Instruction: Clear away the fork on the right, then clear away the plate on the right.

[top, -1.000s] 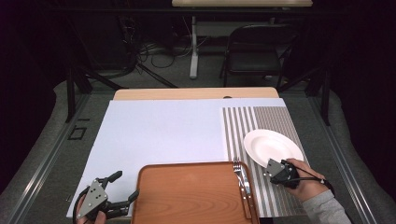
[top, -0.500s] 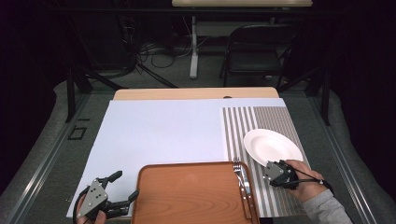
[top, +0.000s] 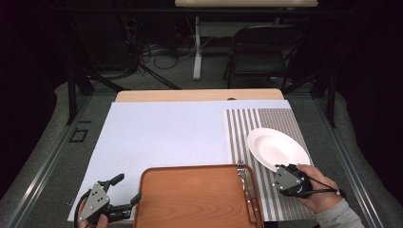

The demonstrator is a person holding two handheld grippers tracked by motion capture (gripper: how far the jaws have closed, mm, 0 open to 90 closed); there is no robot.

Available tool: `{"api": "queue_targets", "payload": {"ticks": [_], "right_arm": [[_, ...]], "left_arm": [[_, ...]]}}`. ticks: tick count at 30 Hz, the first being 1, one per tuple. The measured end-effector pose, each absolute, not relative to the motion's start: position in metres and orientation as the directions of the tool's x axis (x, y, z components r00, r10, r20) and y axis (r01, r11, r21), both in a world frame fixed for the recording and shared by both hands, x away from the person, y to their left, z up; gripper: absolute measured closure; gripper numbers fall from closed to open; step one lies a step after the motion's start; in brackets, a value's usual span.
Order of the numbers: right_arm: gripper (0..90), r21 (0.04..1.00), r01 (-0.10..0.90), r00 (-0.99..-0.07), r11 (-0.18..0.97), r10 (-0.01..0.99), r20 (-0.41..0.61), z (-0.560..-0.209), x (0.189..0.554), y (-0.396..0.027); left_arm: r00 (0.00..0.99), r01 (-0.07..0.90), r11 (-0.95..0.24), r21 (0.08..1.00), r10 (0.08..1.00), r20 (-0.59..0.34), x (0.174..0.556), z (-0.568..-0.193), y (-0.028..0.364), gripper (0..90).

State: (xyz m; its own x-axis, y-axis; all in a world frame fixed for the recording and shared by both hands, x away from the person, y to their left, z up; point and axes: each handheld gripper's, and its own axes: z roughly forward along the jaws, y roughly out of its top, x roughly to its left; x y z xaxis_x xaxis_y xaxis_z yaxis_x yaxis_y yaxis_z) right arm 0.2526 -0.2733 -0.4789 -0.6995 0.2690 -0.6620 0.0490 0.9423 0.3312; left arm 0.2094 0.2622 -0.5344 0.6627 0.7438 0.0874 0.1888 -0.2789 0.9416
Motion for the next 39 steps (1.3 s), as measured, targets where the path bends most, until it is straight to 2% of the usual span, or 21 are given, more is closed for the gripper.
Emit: {"api": "queue_targets", "payload": {"ticks": [7, 34, 39], "right_arm": [[81.4, 0.347, -0.002, -0.692, 0.938, 0.249, -0.677, -0.469, 0.238, -0.265], [81.2, 0.379, -0.059, -0.676, 0.924, 0.242, -0.696, -0.456, 0.203, -0.253], [81.1, 0.380, -0.094, -0.680, 0.920, 0.220, -0.700, -0.456, 0.203, -0.247]], "left_arm": [[0.664, 0.188, -0.279, 0.942, 0.742, 0.087, 0.209, -0.534, 0.262, 15.6], [0.665, 0.186, -0.283, 0.941, 0.741, 0.091, 0.209, -0.534, 0.262, 15.6], [0.665, 0.185, -0.283, 0.941, 0.741, 0.092, 0.208, -0.534, 0.262, 15.6]]}}
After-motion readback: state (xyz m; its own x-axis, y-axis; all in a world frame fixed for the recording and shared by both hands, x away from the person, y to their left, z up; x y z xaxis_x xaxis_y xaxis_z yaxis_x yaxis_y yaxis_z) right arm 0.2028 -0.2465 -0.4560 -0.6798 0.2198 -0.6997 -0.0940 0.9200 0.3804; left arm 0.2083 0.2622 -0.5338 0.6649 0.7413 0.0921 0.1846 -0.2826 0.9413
